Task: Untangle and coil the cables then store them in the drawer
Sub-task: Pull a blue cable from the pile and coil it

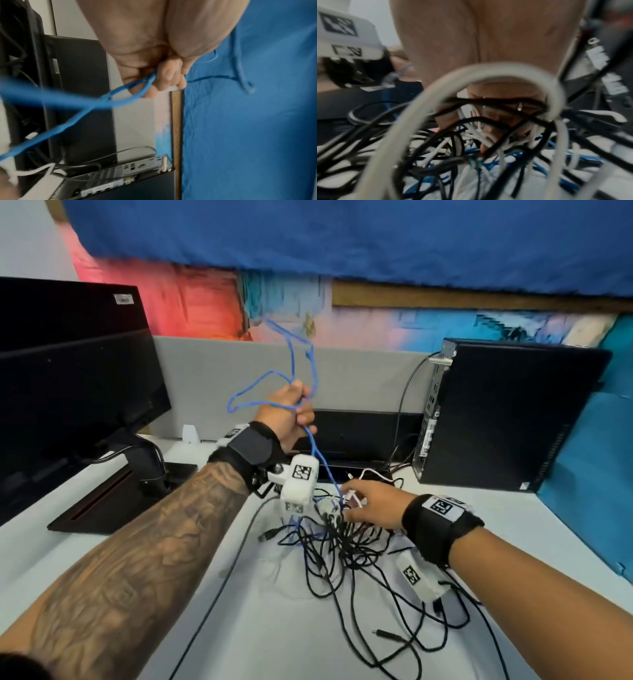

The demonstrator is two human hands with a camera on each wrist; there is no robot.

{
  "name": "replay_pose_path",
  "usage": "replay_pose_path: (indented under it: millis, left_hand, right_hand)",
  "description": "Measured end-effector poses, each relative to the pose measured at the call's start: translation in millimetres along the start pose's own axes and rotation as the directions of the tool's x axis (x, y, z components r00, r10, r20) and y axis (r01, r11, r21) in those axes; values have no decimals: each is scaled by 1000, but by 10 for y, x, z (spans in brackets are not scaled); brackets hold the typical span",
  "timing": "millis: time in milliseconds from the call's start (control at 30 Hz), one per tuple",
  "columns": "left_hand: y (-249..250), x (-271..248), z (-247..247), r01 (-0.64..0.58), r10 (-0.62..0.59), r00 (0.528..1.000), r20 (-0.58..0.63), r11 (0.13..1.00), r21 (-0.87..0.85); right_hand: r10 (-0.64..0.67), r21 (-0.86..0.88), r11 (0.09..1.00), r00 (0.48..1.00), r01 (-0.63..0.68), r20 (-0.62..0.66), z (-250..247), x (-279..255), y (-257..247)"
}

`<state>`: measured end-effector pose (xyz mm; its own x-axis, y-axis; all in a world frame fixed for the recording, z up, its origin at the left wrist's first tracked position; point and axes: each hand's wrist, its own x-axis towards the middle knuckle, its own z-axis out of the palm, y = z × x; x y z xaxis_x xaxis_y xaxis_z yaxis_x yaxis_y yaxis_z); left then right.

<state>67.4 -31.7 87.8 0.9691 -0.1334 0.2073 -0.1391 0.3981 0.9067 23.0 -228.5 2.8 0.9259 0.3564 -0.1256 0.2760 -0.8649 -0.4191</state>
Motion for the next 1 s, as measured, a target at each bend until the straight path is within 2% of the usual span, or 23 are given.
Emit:
replay_pose_path:
  millis: [100,167,200,300,367,433,500,567,633,733,833,933,1000]
  left_hand:
    - [177,83,-11,-38,36,999,-25,996,-81]
    - [242,106,24,-54,53,999,-14,994,-99]
    - [263,106,47,-54,54,999,1,993,-107]
    - [278,93,102,-38,42,999,29,992,-123]
    - [283,82,115,-39,43,999,29,992,-120]
    - [268,80,82,-62,62,998,-10,998,24]
    - [196,38,24,-72,84,996,-28,953,294]
    - [56,-59,9,-69,57,998,38,864,498]
    - [-100,-155,33,-61,-1,994,107,816,574]
    - [-273,-226,53,14,-98,983,156,885,466]
    - [-342,-273,95,67,-177,950,257,921,384]
    - [-354,-274,142,56,-205,921,331,911,408]
    - [-379,-240,112,11,-181,919,350,900,436]
  right_hand:
    - [71,-57,996,997,-71,11,-82,30,112]
    - [66,-118,991,998,-68,-24,-172,33,113]
    - [29,-115,993,997,-37,-71,-224,31,73]
    - [-145,47,986,966,159,-214,-343,43,-147]
    - [-175,89,975,953,203,-247,-390,67,-255]
    - [-141,170,965,942,200,-306,-451,97,-238]
    - [-97,297,927,913,227,-396,-552,94,-200]
    - [-71,372,891,890,259,-450,-639,79,-229]
    - [-59,371,891,878,261,-474,-704,58,-311]
    - [-37,426,859,863,286,-504,-769,33,-387]
    - [-42,444,835,842,325,-537,-801,-21,-449]
    - [-34,415,844,807,340,-590,-773,-7,-448]
    - [-28,405,842,779,356,-627,-745,22,-403]
